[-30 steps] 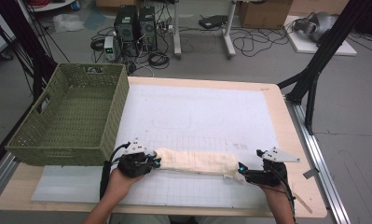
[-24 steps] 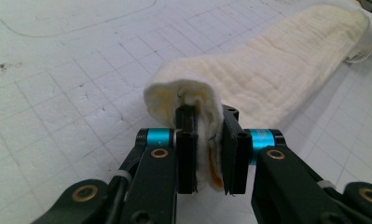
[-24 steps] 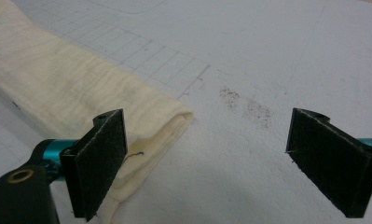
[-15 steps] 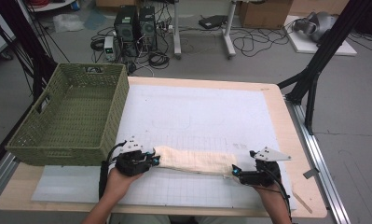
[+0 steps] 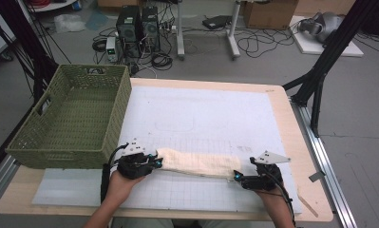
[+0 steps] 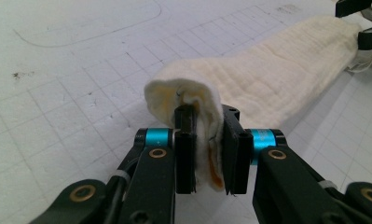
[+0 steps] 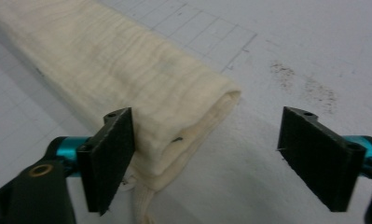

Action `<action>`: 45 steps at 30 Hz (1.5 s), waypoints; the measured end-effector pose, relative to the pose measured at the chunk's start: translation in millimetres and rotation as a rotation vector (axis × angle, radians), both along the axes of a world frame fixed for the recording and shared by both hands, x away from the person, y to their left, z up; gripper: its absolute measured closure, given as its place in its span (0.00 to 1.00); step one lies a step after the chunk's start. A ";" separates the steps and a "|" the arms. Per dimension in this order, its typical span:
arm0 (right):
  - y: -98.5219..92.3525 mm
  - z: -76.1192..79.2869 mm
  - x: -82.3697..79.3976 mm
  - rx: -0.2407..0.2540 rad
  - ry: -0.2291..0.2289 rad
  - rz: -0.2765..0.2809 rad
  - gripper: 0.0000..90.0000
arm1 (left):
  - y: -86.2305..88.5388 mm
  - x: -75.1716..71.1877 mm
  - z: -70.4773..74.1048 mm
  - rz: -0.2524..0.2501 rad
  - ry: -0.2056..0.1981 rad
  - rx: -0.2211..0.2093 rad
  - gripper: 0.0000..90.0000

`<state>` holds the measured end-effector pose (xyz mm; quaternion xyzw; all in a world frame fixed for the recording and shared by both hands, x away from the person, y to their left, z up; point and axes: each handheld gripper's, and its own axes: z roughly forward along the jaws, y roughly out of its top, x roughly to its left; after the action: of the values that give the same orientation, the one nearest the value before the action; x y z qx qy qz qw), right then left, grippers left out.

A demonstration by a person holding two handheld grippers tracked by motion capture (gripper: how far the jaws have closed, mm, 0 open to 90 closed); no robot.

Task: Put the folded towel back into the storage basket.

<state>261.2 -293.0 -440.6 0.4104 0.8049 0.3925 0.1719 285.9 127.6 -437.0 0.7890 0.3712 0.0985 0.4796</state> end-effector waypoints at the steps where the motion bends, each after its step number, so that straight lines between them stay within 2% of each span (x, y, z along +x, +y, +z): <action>1: 0.7 -0.5 0.1 -0.001 0.001 0.009 0.25 | 0.0 0.1 -0.1 0.000 0.000 0.000 0.86; 6: 8.8 -4.3 0.2 -0.029 0.031 0.046 0.34 | 0.1 0.1 -0.1 0.001 0.000 0.001 0.86; 12: 12.7 -3.2 -0.9 -0.035 0.015 0.045 0.38 | 0.3 0.1 -0.1 0.002 -0.001 0.000 0.86; 18: 9.7 0.8 -1.2 0.037 0.003 0.065 0.36 | 0.1 0.2 -0.3 0.004 0.001 -0.002 0.86; 25: 8.6 2.1 0.1 0.102 -0.003 0.024 0.26 | 0.0 0.4 -0.6 0.004 0.004 0.000 0.85; 29: 9.1 2.2 1.2 0.081 -0.016 -0.030 0.28 | -0.4 0.4 -0.8 0.003 0.004 0.003 0.85; 31: 8.6 -0.8 2.0 0.060 0.001 -0.044 0.35 | -0.3 0.5 -1.0 0.003 0.004 0.003 0.85; 34: 9.9 -5.6 3.1 0.006 0.038 -0.029 0.43 | -0.6 0.5 -1.2 0.003 0.005 0.003 0.85; 37: 12.4 -5.9 2.4 0.007 0.068 -0.014 0.49 | -0.4 0.3 -1.2 0.003 0.003 0.007 0.85; 40: 16.5 -4.8 -0.9 -0.021 0.061 0.007 0.51 | 0.4 0.4 -1.0 0.003 0.006 0.009 0.85; 43: 17.8 -5.4 -2.1 0.001 0.083 -0.017 0.51 | -0.3 0.4 -1.3 0.004 0.003 0.009 0.85; 45: 19.8 -5.0 -2.6 -0.005 0.086 -0.033 0.51 | -0.6 0.2 -1.1 0.003 0.003 0.010 0.85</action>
<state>258.6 -273.2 -445.6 0.4399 0.8055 0.3697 0.1448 286.1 127.0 -438.1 0.7908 0.3726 0.1001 0.4751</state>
